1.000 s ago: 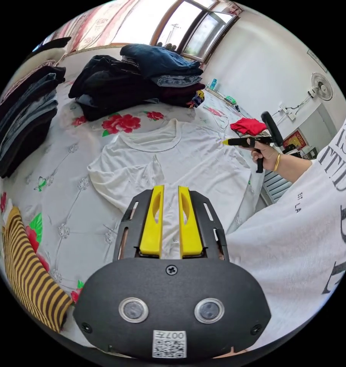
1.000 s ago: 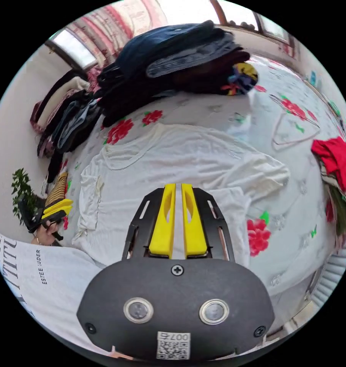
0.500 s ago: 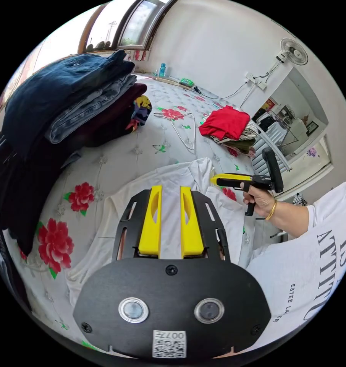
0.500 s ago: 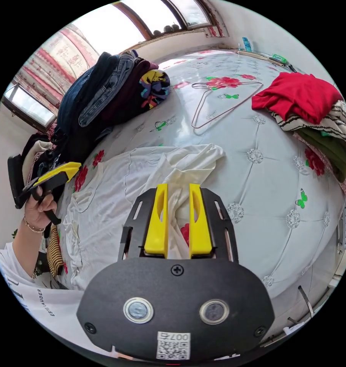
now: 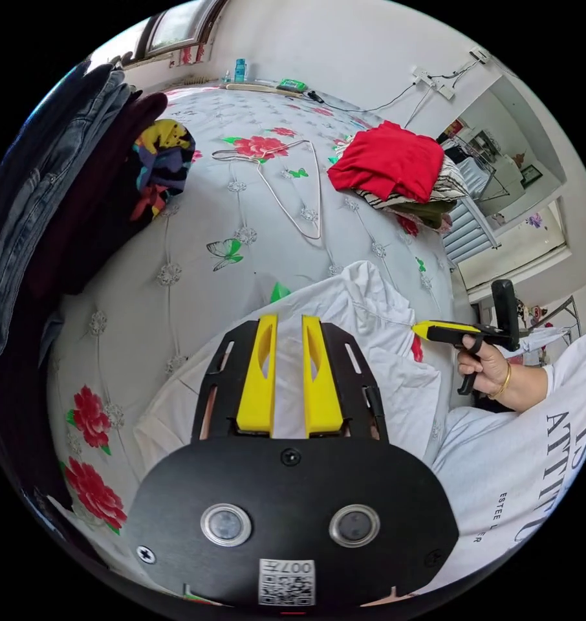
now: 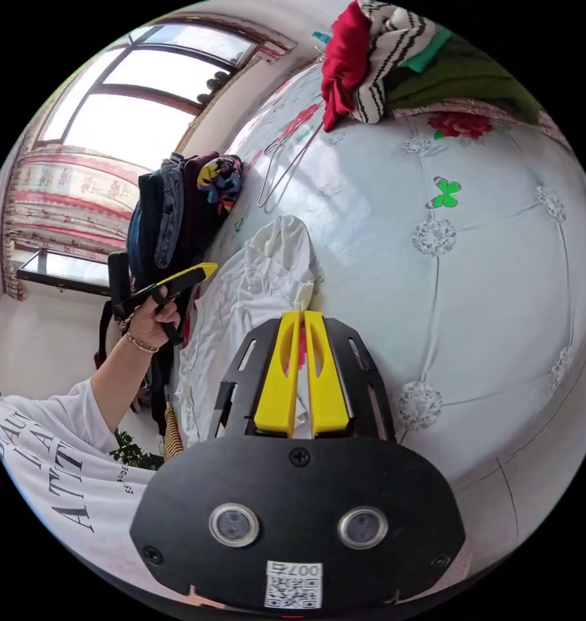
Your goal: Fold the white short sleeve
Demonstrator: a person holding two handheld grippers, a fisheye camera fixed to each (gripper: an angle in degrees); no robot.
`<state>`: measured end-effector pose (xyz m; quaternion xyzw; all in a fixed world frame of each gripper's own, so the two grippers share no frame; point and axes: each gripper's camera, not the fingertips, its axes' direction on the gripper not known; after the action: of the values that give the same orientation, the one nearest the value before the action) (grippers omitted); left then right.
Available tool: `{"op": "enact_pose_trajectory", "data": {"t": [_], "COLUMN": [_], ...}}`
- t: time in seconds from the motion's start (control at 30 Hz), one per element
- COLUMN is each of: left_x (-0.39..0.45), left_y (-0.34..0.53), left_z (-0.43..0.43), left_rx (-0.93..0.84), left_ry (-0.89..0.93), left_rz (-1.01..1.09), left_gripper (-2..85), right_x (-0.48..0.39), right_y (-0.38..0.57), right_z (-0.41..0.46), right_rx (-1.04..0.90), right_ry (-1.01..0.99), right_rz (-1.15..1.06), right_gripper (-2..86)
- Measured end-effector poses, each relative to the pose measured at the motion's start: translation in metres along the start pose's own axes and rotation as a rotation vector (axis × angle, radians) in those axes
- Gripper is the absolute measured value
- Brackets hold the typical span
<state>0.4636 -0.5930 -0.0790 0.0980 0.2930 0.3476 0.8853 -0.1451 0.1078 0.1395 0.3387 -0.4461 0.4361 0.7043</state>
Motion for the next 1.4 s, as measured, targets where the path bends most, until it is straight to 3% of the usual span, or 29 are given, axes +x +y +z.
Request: {"op": "enact_pose_trajectory", "data": {"t": [0.3,0.4,0.6,0.77,1.03,1.23,1.4], "left_x": [0.071,0.089,0.108,0.083,0.051,0.014,0.013], "left_y": [-0.106,-0.118,-0.106,-0.077,0.046,0.132,0.160], "left_z": [0.067,0.077,0.055,-0.014,-0.099,-0.077,-0.041], "left_rx": [-0.179,-0.209,-0.173,-0.002,0.145,0.120,0.060], "left_ry": [0.165,0.034,-0.073,-0.021,-0.118,-0.108,-0.145], "left_rz": [0.207,0.253,0.311,0.192,0.076,-0.120,-0.158], "left_gripper": [6.9,0.8,-0.9,-1.0,-1.0,-1.0,-0.9], "right_x": [0.029,0.033,0.028,-0.007,-0.108,-0.145,-0.146], "right_y": [0.001,0.000,-0.004,-0.007,0.029,0.076,0.088], "right_z": [0.011,0.012,0.015,0.008,0.016,0.069,0.110], "right_rx": [-0.007,0.000,-0.001,-0.011,-0.089,-0.250,-0.421], "right_ry": [-0.069,-0.061,-0.015,0.026,0.172,0.262,0.318], "right_rz": [-0.013,-0.040,-0.149,-0.399,-1.069,-1.410,-1.482], "right_gripper": [-0.2,-0.2,-0.2,-0.2,-0.2,-0.2,-0.2]}}
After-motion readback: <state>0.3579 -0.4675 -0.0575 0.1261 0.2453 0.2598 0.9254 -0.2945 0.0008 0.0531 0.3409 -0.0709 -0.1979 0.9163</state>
